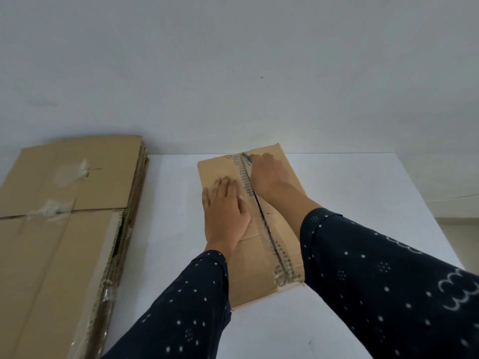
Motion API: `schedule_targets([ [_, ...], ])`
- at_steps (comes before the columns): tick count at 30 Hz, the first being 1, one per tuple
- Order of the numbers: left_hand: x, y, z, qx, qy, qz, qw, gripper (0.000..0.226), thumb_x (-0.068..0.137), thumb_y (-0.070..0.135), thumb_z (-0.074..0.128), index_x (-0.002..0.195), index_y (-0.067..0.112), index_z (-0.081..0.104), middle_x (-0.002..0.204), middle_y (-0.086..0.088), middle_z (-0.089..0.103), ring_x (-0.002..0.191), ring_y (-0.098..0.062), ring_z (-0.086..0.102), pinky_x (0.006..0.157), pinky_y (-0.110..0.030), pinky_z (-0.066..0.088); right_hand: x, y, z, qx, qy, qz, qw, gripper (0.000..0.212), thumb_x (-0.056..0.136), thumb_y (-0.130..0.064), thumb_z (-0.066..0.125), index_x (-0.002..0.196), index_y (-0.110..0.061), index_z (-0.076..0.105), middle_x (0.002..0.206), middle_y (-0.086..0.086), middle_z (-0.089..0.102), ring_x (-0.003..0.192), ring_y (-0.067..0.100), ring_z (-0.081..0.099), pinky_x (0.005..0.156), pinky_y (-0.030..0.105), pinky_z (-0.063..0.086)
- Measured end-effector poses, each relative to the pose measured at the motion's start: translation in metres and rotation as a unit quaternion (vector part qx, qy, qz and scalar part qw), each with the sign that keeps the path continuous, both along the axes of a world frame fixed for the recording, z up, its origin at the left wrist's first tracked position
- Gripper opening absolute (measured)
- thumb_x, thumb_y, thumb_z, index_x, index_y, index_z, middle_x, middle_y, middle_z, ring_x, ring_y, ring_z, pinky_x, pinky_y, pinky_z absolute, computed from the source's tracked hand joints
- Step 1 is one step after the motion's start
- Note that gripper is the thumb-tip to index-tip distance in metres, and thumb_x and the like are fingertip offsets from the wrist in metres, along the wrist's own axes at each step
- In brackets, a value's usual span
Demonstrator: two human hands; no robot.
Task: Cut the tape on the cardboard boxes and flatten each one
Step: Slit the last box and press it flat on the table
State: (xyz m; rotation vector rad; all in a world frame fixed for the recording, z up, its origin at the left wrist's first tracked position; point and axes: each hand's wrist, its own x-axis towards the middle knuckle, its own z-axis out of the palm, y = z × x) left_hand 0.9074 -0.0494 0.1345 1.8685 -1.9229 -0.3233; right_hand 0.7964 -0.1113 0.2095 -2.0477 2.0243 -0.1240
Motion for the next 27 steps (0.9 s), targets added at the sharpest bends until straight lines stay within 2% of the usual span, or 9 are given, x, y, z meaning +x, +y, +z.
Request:
schedule_targets([
  [4,0.001,0.000,-0.001,0.001,0.002,-0.002,1.000,0.049,0.101,0.025,0.037,0.149,0.017,0.043,0.160,-0.001,0.035,0.152,-0.017,0.017,0.125,-0.043,-0.001,0.004,-0.003,0.007,0.001,0.031,0.015,0.999,0.038,0.092,0.003,0.046,0.125,-0.008,0.059,0.115,0.013,0.060,0.099,0.031,0.062,0.067,0.032,0.043],
  [10,0.000,0.001,0.001,-0.001,-0.003,-0.005,1.000,0.048,0.101,0.025,0.038,0.148,0.016,0.044,0.159,-0.002,0.036,0.152,-0.018,0.018,0.126,-0.043,0.001,0.007,0.002,0.003,0.006,0.058,0.030,0.998,0.050,0.093,0.002,0.046,0.140,-0.013,0.051,0.119,0.012,0.056,0.104,0.032,0.061,0.066,0.032,0.040],
  [15,0.000,0.001,0.000,0.006,-0.017,-0.008,1.000,0.049,0.101,0.025,0.037,0.148,0.016,0.044,0.159,-0.003,0.036,0.152,-0.020,0.019,0.126,-0.044,0.003,0.007,0.010,0.012,0.038,0.083,0.049,0.995,0.026,0.094,-0.001,0.045,0.111,-0.006,0.064,0.105,0.011,0.064,0.087,0.029,0.060,0.063,0.031,0.041],
  [18,-0.002,0.000,-0.001,0.004,-0.029,-0.010,1.000,0.051,0.101,0.026,0.036,0.150,0.014,0.042,0.160,-0.005,0.035,0.152,-0.022,0.019,0.125,-0.044,0.004,0.003,0.023,0.010,0.040,0.089,0.049,0.994,0.025,0.096,-0.003,0.044,0.109,-0.009,0.064,0.099,0.009,0.063,0.079,0.026,0.056,0.060,0.030,0.039],
  [20,-0.003,0.001,0.000,0.000,-0.027,-0.012,1.000,0.050,0.100,0.025,0.037,0.148,0.013,0.044,0.158,-0.006,0.037,0.152,-0.022,0.020,0.125,-0.044,0.005,-0.002,0.031,0.017,0.057,0.085,0.054,0.993,0.017,0.095,-0.004,0.045,0.098,-0.007,0.061,0.087,0.008,0.055,0.072,0.025,0.050,0.059,0.030,0.038],
  [22,-0.003,0.000,0.000,-0.001,-0.033,-0.014,0.999,0.051,0.098,0.028,0.032,0.145,0.013,0.045,0.157,-0.004,0.038,0.152,-0.022,0.019,0.125,-0.044,0.006,-0.006,0.045,0.025,0.093,0.088,0.062,0.990,0.012,0.094,-0.003,0.046,0.085,-0.009,0.051,0.081,0.007,0.048,0.068,0.023,0.048,0.059,0.031,0.038],
  [25,-0.003,-0.001,-0.001,0.008,-0.038,-0.013,0.999,0.060,0.091,0.032,0.022,0.144,0.014,0.046,0.156,-0.002,0.038,0.151,-0.020,0.020,0.125,-0.044,0.008,-0.008,0.075,0.027,0.123,0.093,0.064,0.986,0.014,0.093,0.000,0.046,0.084,-0.010,0.048,0.073,0.005,0.043,0.059,0.018,0.043,0.049,0.027,0.033],
  [27,-0.002,0.000,0.001,0.005,-0.028,-0.016,0.999,0.048,0.093,0.026,0.034,0.136,0.014,0.052,0.150,-0.003,0.044,0.146,-0.021,0.027,0.123,-0.043,0.015,-0.010,0.086,0.025,0.121,0.092,0.057,0.987,0.013,0.093,0.000,0.047,0.085,-0.010,0.050,0.071,0.004,0.042,0.057,0.017,0.041,0.047,0.027,0.031],
])
